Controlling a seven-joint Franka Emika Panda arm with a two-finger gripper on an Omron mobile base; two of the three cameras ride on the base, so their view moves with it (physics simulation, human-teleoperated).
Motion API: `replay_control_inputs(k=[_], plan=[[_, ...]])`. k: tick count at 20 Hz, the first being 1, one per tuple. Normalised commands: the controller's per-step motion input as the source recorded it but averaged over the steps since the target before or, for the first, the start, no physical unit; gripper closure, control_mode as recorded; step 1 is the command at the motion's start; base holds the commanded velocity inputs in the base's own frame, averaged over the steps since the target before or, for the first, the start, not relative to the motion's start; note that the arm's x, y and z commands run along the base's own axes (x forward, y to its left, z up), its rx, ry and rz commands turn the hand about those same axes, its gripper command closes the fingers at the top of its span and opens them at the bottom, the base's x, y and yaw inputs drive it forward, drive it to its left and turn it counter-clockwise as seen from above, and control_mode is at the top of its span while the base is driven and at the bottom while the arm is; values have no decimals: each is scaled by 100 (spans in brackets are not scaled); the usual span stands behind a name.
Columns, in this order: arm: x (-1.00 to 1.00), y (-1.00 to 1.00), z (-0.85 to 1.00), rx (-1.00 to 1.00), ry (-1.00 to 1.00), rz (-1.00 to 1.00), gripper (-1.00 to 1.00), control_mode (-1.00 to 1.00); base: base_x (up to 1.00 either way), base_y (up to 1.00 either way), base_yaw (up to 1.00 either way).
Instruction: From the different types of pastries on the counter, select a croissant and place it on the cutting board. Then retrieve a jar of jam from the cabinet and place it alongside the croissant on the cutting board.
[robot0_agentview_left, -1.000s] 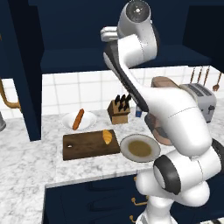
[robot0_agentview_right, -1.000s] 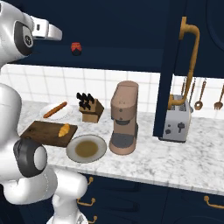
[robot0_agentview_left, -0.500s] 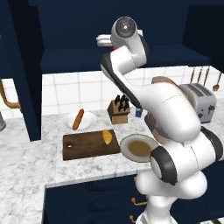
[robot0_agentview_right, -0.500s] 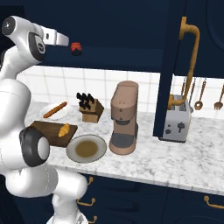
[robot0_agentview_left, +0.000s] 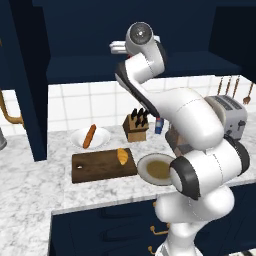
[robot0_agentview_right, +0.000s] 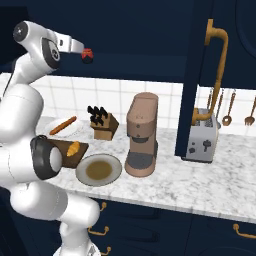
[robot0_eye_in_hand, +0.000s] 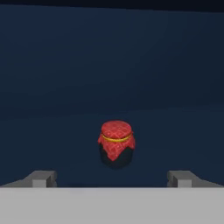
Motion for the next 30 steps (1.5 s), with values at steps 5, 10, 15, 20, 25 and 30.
replay_control_inputs(k=[5,10,15,20,25,30], plan=[[35,-10,-18,0,0,0,-100,-100,0,0,0],[38,-6,-14,0,0,0,-100,-100,0,0,0],[40,-2,-12,0,1,0,-100,-100,0,0,0],[42,-1,-12,0,4,0,-100,-100,0,0,0],[39,-1,-12,0,2,0,-100,-100,0,0,0],[44,0,-17,0,0,0,100,-100,0,0,0]])
